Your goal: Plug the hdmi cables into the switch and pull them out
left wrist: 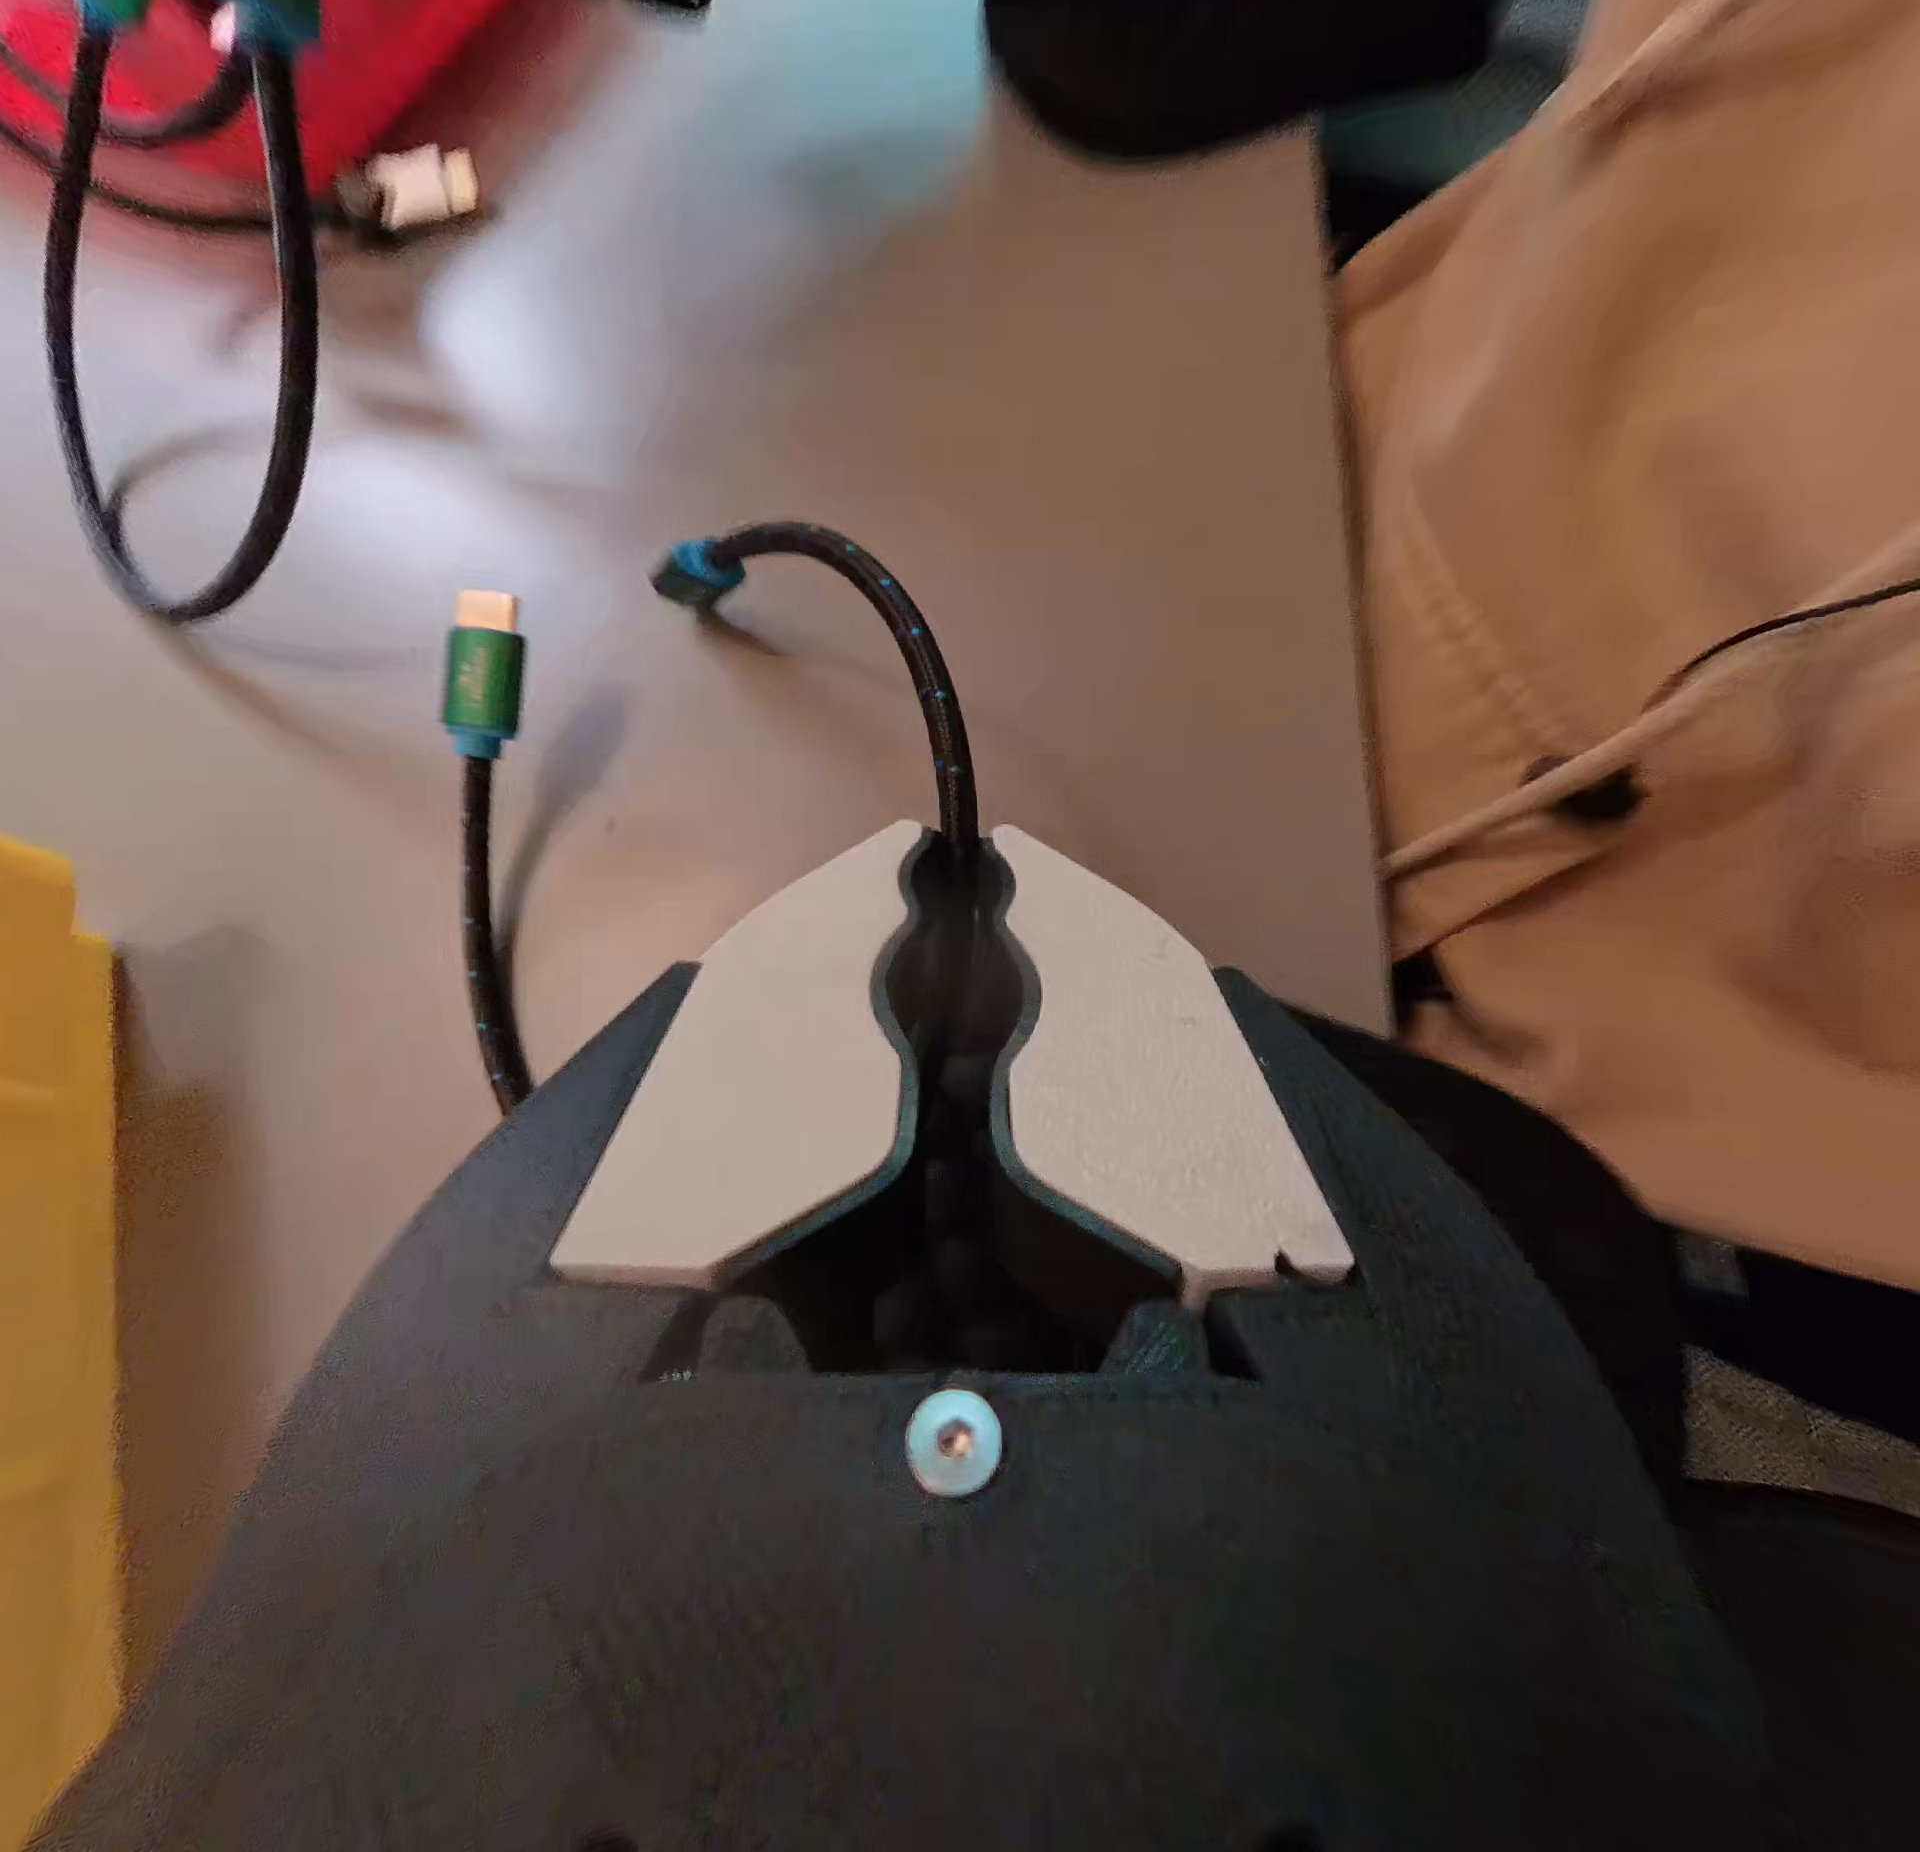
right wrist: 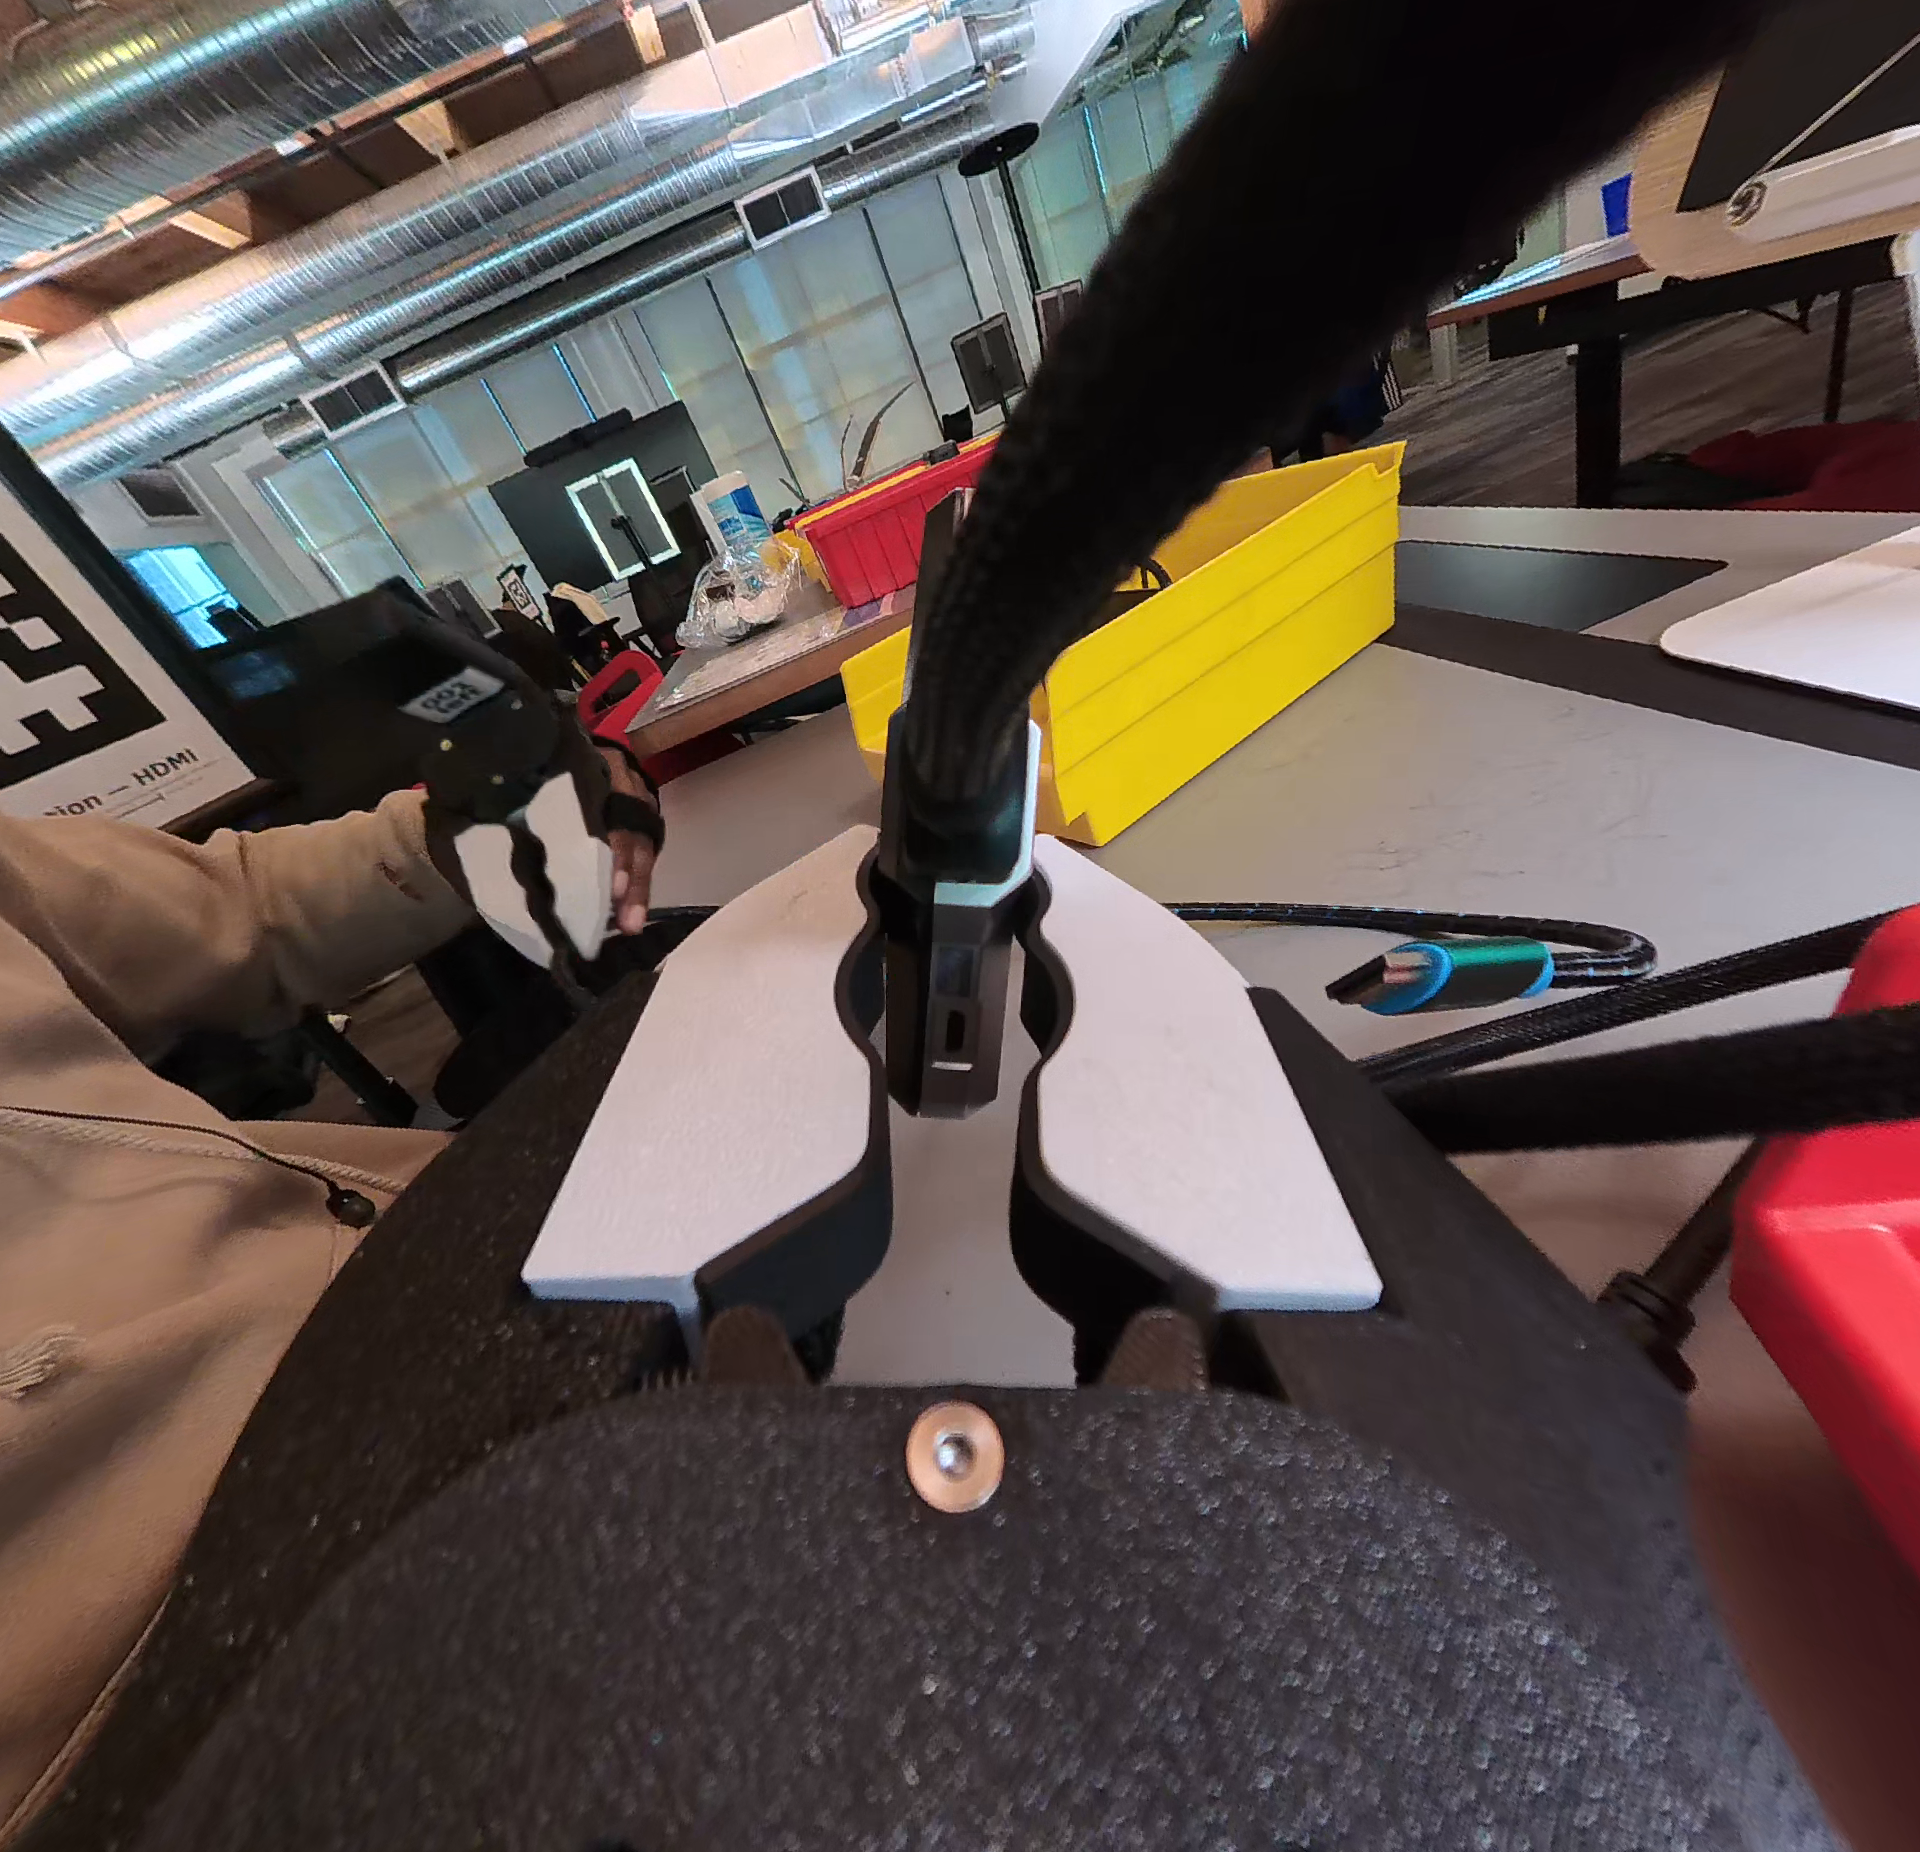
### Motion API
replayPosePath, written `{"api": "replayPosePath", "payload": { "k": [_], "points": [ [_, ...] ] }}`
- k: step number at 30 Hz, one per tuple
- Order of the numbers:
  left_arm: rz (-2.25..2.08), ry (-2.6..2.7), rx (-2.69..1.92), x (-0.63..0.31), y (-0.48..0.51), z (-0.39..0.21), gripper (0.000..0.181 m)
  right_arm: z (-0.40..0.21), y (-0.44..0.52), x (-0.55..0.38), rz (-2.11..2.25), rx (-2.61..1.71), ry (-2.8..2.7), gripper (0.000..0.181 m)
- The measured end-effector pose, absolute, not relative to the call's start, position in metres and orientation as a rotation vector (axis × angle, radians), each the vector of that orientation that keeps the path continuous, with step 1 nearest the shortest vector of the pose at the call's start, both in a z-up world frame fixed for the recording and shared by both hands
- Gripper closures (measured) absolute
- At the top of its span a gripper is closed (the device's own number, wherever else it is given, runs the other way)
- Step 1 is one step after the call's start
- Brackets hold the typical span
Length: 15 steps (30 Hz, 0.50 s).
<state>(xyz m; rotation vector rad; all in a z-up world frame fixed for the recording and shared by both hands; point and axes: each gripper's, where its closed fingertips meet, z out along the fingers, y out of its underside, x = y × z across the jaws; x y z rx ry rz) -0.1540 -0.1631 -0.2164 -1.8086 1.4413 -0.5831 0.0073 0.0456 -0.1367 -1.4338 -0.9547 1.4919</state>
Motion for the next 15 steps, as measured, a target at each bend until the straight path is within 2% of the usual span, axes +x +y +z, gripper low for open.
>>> {"api": "replayPosePath", "payload": {
  "k": [5,12,15],
  "points": [
    [-0.374,1.455,-1.913,-0.172,-0.138,-0.24,0.173,-0.137,0.042,0.007,1.515,-1.418,-0.965,0.16],
    [-0.647,1.114,-2.144,-0.145,-0.105,-0.23,0.145,-0.139,0.032,0.005,1.564,-1.392,-1.028,0.16],
    [-0.664,0.868,-2.232,-0.131,-0.069,-0.232,0.142,-0.144,0.032,0.004,1.558,-1.405,-1.046,0.16]
  ]
}}
